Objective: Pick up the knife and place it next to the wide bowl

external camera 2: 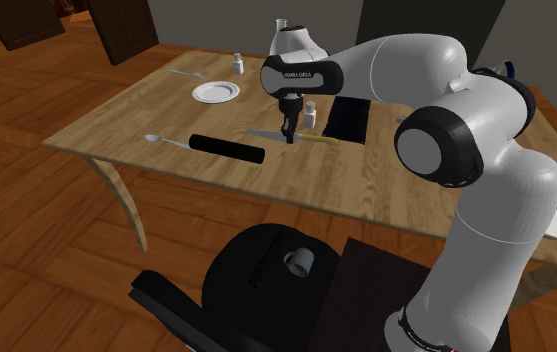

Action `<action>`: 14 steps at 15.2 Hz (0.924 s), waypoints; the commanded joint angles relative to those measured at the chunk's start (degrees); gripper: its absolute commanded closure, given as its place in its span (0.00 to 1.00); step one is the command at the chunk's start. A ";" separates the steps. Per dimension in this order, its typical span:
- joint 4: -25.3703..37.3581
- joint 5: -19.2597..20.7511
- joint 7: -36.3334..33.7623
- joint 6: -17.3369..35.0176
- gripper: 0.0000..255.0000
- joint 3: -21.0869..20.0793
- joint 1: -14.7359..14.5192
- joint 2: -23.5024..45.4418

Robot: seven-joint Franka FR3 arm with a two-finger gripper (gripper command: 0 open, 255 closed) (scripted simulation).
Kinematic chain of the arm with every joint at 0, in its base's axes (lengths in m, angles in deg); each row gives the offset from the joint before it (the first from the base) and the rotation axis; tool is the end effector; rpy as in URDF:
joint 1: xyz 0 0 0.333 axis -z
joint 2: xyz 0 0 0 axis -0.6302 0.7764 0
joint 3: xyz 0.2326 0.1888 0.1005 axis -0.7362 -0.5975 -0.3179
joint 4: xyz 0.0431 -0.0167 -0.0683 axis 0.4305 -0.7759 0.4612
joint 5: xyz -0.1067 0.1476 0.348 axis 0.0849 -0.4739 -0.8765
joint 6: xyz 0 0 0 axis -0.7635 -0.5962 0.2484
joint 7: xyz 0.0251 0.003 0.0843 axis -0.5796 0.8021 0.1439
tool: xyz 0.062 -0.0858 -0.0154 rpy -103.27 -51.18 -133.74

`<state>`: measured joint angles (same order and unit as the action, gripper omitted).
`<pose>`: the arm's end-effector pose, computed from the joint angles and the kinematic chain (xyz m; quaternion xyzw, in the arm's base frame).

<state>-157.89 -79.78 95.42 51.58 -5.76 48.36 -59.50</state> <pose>0.5316 -0.3146 0.4722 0.9967 0.0809 -0.0106 0.0001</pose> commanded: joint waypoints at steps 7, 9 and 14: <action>1.23 0.13 -0.08 -1.45 1.00 0.04 0.01 -0.24; 2.57 0.21 -0.13 -2.94 1.00 0.08 0.03 -0.40; 6.19 0.33 -0.20 -6.73 1.00 0.17 0.13 -0.59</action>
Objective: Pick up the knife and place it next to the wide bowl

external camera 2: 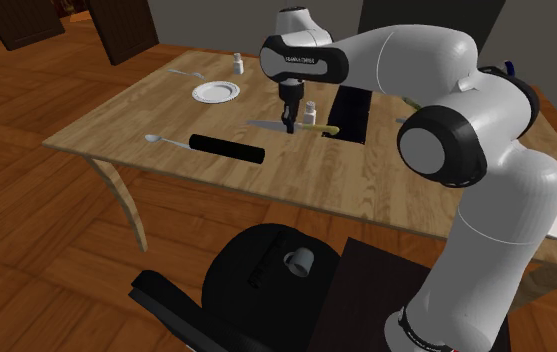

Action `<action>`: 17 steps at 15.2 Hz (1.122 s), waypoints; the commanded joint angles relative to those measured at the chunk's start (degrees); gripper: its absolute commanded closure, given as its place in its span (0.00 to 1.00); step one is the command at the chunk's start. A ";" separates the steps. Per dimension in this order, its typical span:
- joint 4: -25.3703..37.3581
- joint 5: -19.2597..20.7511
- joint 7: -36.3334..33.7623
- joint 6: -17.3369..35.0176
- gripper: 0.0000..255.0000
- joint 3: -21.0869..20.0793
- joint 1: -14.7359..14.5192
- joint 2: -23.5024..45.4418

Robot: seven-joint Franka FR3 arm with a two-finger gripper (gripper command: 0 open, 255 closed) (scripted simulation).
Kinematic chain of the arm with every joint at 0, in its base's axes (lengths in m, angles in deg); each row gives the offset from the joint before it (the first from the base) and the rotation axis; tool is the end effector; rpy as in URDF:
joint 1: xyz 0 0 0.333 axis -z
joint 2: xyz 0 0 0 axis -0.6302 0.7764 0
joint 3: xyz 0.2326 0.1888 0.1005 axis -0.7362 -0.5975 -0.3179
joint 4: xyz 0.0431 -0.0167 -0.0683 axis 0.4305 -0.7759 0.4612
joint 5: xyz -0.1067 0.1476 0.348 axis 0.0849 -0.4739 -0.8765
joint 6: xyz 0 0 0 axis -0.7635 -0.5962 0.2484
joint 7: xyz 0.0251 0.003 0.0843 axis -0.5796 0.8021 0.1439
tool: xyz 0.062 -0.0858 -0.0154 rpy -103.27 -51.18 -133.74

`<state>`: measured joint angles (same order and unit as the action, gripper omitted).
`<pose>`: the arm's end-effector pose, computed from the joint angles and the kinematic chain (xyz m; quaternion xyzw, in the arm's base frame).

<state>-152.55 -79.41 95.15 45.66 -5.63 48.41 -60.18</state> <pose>0.5315 -0.3139 0.5146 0.9967 0.0809 -0.0104 0.0004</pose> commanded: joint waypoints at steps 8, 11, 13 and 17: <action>7.66 -0.18 0.16 -7.14 1.00 0.19 0.46 0.57; 10.58 -0.36 0.25 -9.64 1.00 0.26 0.68 1.03; 12.67 -0.53 0.33 -11.35 1.00 0.31 0.87 1.44; 9.59 0.67 1.70 -11.26 1.00 1.03 1.32 -1.79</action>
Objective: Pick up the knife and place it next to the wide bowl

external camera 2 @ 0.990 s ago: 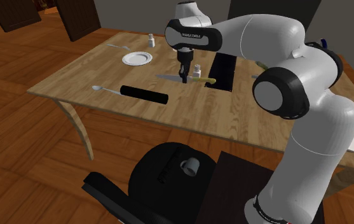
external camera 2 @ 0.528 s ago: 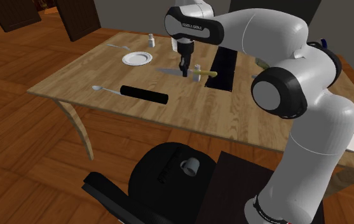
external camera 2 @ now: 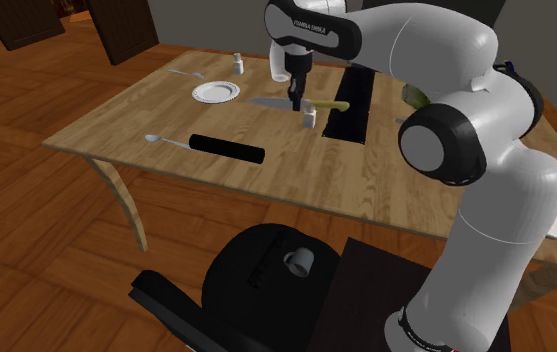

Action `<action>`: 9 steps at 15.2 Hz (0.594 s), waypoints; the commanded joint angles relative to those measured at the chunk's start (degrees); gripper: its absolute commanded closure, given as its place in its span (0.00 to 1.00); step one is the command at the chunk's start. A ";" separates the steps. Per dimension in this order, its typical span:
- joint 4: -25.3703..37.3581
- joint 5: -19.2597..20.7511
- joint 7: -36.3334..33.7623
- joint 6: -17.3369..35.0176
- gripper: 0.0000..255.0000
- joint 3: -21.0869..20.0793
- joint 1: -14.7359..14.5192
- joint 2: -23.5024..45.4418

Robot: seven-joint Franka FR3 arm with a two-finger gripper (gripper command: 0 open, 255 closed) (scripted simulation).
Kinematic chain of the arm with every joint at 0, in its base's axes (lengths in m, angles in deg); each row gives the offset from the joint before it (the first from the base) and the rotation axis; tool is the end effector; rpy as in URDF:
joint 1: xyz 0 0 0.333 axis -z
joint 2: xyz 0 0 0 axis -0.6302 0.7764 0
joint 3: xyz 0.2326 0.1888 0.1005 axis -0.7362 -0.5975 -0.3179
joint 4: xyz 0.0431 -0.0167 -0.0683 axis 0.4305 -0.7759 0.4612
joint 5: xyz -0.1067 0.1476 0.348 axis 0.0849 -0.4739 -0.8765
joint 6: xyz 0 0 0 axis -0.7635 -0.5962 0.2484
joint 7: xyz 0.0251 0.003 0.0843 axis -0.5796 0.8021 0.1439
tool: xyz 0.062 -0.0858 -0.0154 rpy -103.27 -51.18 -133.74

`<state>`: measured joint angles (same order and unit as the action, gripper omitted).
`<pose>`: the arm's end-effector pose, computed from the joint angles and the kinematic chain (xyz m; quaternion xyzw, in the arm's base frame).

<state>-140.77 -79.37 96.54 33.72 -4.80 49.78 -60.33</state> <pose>0.5167 -0.3226 0.5965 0.9967 0.0807 -0.0105 0.0004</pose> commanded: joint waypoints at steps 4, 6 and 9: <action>-9.79 3.20 3.02 2.51 1.00 1.64 1.03 -7.95; -12.94 4.46 4.46 3.14 1.00 2.40 1.75 -10.77; -16.98 6.30 6.76 3.80 1.00 3.63 3.01 -14.63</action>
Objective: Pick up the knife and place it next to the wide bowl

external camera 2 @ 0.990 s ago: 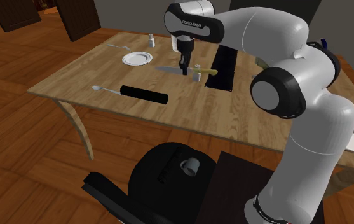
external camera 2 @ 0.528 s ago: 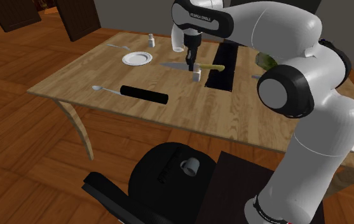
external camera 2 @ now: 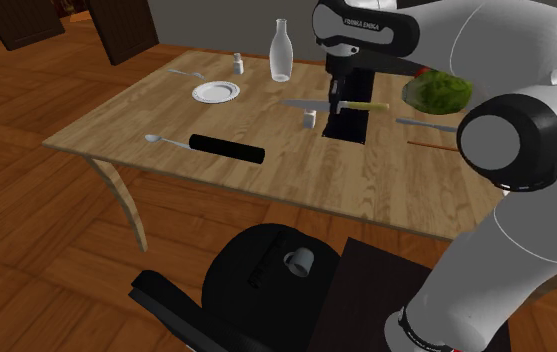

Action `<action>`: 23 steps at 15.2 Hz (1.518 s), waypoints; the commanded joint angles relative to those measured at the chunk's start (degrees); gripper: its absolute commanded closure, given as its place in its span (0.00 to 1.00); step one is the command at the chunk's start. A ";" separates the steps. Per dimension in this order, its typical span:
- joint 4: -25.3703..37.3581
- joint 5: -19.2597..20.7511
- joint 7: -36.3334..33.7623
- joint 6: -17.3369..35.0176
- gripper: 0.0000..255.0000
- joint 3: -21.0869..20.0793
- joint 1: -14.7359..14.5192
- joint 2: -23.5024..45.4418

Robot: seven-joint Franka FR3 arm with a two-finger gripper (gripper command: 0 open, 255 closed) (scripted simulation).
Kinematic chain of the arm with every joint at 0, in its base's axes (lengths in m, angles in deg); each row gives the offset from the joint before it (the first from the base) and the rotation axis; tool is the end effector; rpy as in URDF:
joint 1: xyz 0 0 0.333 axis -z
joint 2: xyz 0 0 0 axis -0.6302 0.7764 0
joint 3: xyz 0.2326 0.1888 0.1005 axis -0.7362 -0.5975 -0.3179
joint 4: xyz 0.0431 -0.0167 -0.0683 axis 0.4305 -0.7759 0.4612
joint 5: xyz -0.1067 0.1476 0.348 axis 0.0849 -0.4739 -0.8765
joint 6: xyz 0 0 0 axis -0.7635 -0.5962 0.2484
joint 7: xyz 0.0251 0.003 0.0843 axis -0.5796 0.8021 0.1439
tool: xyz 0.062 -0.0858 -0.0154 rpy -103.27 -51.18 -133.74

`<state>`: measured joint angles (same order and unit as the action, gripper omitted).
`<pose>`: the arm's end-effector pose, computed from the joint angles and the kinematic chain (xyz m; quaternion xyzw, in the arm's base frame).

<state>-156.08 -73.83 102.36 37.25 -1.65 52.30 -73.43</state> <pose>0.4111 -0.3631 0.5967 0.9967 0.0803 -0.0101 0.0005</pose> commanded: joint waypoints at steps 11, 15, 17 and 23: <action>-10.54 6.90 11.13 0.83 1.00 6.30 6.14 -11.85; -11.71 8.74 15.63 0.67 1.00 9.08 8.28 -13.99; -11.91 9.53 18.06 0.59 1.00 10.63 9.33 -14.69; -10.97 11.16 26.07 0.42 1.00 16.13 12.01 -15.22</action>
<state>-167.03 -63.01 126.92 37.53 13.47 63.80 -88.50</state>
